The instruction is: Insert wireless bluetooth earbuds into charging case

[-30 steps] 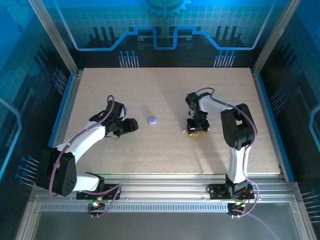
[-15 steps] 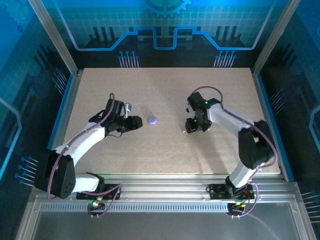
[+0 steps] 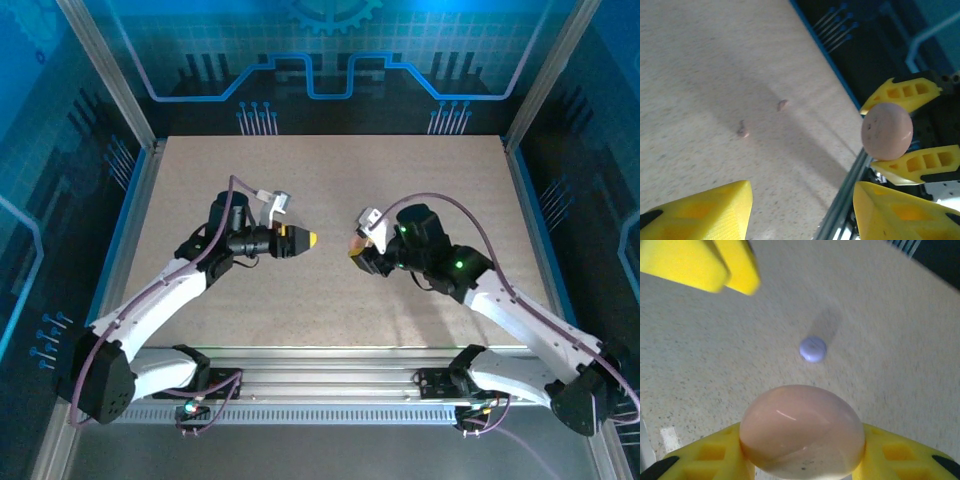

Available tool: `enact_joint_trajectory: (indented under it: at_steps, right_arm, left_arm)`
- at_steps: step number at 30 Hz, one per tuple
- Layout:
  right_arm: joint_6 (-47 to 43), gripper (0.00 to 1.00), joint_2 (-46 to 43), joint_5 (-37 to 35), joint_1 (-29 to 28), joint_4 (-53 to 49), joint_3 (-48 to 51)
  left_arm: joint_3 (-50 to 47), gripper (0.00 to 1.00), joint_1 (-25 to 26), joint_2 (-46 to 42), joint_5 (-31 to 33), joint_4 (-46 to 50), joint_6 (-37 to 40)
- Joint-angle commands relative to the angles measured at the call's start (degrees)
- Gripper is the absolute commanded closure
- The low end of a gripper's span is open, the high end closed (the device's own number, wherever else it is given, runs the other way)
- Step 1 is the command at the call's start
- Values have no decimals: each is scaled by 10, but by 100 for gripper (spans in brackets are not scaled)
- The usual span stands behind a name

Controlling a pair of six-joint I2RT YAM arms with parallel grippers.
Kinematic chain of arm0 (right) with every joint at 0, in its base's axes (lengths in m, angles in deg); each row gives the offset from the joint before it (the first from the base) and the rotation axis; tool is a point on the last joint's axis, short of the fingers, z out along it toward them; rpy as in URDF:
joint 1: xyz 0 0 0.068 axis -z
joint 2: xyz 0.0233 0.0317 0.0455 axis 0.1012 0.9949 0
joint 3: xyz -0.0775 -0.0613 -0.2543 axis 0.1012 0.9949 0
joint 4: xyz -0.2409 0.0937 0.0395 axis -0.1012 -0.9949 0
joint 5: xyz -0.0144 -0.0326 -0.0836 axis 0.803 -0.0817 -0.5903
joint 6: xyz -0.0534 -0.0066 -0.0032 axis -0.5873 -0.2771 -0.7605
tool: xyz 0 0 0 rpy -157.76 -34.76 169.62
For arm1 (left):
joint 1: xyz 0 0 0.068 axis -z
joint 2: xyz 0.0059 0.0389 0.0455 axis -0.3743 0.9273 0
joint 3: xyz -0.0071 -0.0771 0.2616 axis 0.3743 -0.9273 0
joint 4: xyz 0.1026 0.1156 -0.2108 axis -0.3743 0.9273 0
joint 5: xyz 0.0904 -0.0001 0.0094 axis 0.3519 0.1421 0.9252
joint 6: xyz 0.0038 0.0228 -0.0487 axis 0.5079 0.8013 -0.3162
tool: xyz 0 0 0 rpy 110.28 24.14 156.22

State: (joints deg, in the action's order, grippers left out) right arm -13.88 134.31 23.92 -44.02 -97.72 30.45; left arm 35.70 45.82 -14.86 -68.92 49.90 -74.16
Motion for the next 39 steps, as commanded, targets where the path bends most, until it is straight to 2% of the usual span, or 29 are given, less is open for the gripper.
enact_joint_trajectory:
  at_steps: [1, 11, 16, 27, 39]
  right_arm:
    - [-59, 60, -23, 39, -12, 68, 16]
    - [-99, 60, -5, 10, -40, 67, 4]
    - [-99, 60, 4, 3, -45, 68, -5]
    - [-99, 60, 5, -8, -52, 64, -13]
    - [-91, 60, 17, -11, -54, 73, -20]
  left_arm:
    - [23, 44, 25, -11, -50, -45, 8]
    - [75, 46, 86, 4, -36, -26, -2]
    - [98, 51, 103, 18, -4, 22, 15]
    - [123, 51, 127, 50, 31, 63, 23]
    - [137, 66, 146, 66, 72, 72, 45]
